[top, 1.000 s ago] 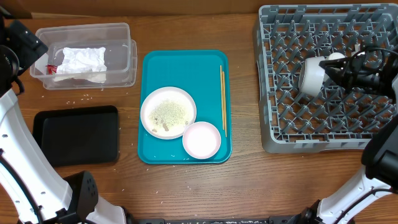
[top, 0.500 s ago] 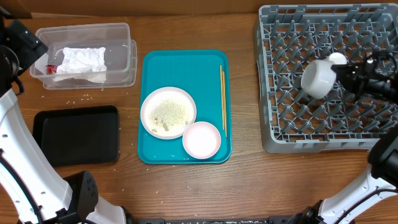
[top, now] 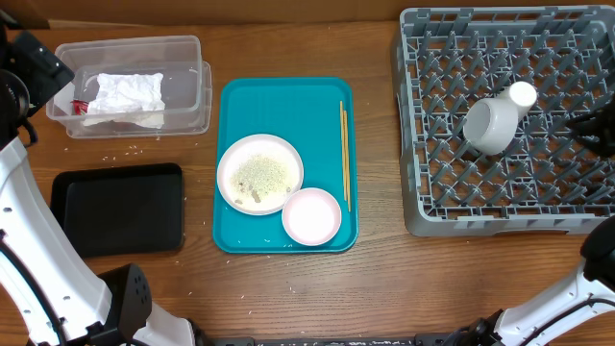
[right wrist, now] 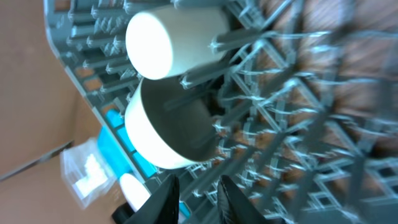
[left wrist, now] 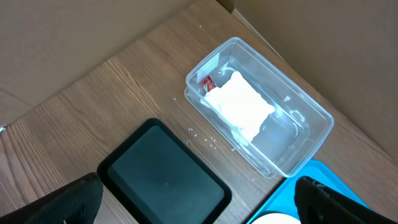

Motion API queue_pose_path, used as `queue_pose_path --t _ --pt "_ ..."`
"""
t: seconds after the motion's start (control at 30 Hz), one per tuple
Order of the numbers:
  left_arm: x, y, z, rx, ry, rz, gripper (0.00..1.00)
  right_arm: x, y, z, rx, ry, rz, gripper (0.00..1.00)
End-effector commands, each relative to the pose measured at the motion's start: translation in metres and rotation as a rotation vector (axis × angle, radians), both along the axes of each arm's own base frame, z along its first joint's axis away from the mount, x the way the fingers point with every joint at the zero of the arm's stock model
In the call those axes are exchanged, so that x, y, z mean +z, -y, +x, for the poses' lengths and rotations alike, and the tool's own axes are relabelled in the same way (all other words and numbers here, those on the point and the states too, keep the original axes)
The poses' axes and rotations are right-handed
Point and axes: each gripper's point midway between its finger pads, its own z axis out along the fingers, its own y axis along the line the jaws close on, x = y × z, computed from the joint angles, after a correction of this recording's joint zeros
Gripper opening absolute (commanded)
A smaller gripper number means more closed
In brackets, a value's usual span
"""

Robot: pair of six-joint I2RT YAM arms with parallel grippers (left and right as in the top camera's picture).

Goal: Sort waste into correct bins and load items into the dishwasher

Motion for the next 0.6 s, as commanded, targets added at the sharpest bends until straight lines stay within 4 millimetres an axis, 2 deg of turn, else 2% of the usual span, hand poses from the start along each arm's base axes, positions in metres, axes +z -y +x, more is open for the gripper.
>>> queue_pose_path --t 0.0,0.1,0.2,0.3,0.43,0.57 --pt "0.002 -0.004 -0.003 0.009 -0.001 0.015 1.0 0.051 0.008 -0.005 -0.03 0.039 -0.179 0.24" --pt "0.002 -0.004 -0.003 0.009 -0.001 0.015 1.0 0.067 -0.016 -0.002 0.019 0.071 -0.193 0.23" --pt "0.002 -0.004 -0.003 0.009 -0.001 0.015 1.0 0.067 -0.046 0.007 0.104 0.077 -0.193 0.14" --pt "0.002 -0.004 -0.003 0.009 -0.001 0.015 1.0 0.057 -0.079 0.021 0.207 0.066 -0.239 0.08" --pt "0.002 -0.004 -0.003 0.009 -0.001 0.015 1.0 0.042 -0.113 0.04 0.296 0.068 -0.299 0.08" --pt "0.002 -0.004 -0.003 0.009 -0.001 0.015 1.0 0.014 -0.125 0.047 0.274 -0.018 -0.38 0.05"
